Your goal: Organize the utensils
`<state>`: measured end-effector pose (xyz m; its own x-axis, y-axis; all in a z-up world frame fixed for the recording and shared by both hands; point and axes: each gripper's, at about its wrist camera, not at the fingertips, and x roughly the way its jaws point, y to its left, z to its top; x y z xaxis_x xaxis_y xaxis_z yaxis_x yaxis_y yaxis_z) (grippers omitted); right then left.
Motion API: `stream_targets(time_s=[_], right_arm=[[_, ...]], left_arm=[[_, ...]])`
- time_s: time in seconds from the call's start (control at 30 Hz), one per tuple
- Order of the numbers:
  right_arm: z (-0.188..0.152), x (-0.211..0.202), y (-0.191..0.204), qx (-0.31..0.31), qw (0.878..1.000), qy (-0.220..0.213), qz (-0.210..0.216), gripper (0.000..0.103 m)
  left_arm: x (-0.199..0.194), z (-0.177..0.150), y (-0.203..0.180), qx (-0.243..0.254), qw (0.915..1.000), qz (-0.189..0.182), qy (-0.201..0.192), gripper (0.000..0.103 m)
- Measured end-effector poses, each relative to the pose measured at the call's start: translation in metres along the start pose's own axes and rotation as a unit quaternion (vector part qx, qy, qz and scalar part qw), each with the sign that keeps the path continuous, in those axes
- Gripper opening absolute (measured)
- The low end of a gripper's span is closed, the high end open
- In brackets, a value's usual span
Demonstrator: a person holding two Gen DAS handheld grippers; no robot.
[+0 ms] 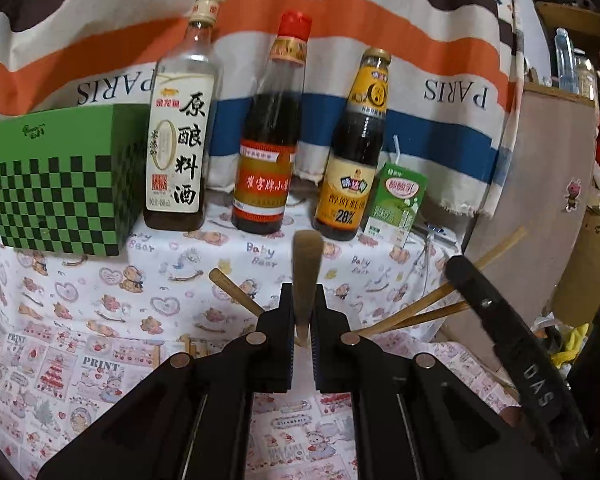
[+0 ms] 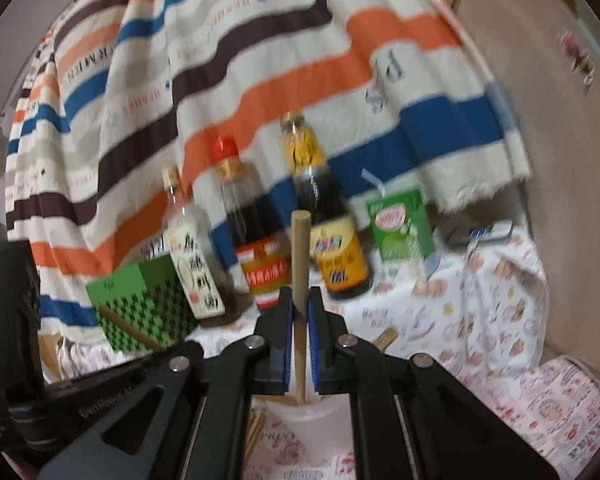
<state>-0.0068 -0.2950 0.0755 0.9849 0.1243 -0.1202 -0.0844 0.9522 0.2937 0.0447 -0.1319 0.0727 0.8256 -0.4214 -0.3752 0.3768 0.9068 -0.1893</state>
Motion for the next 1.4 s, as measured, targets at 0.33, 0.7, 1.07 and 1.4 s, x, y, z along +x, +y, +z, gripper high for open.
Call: stream_targets(time_s=[0.33, 0.7, 1.07, 1.4], right_arm=[[-0.007, 0.014, -0.003, 0.014, 0.999, 0.046, 0.000, 0.008], [0.006, -0.008, -0.003, 0.039, 0.999, 0.012, -0.002, 0.085], [0.003, -0.026, 0.032, -0.011, 1.000, -0.007, -0.012, 0.103], [-0.013, -0.016, 0.042, -0.024, 0.999, 0.019, -0.021, 0.103]], left_arm=[[0.009, -0.002, 0.007, -0.001, 0.9999, -0.001, 0.012, 0.025], [-0.063, 0.005, 0.025, 0.029, 0.9935, 0.062, -0.091, 0.084], [-0.073, -0.035, 0.053, 0.071, 0.9705, 0.207, -0.100, 0.103], [-0.014, -0.058, 0.096, 0.020, 0.9699, 0.228, 0.083, 0.103]])
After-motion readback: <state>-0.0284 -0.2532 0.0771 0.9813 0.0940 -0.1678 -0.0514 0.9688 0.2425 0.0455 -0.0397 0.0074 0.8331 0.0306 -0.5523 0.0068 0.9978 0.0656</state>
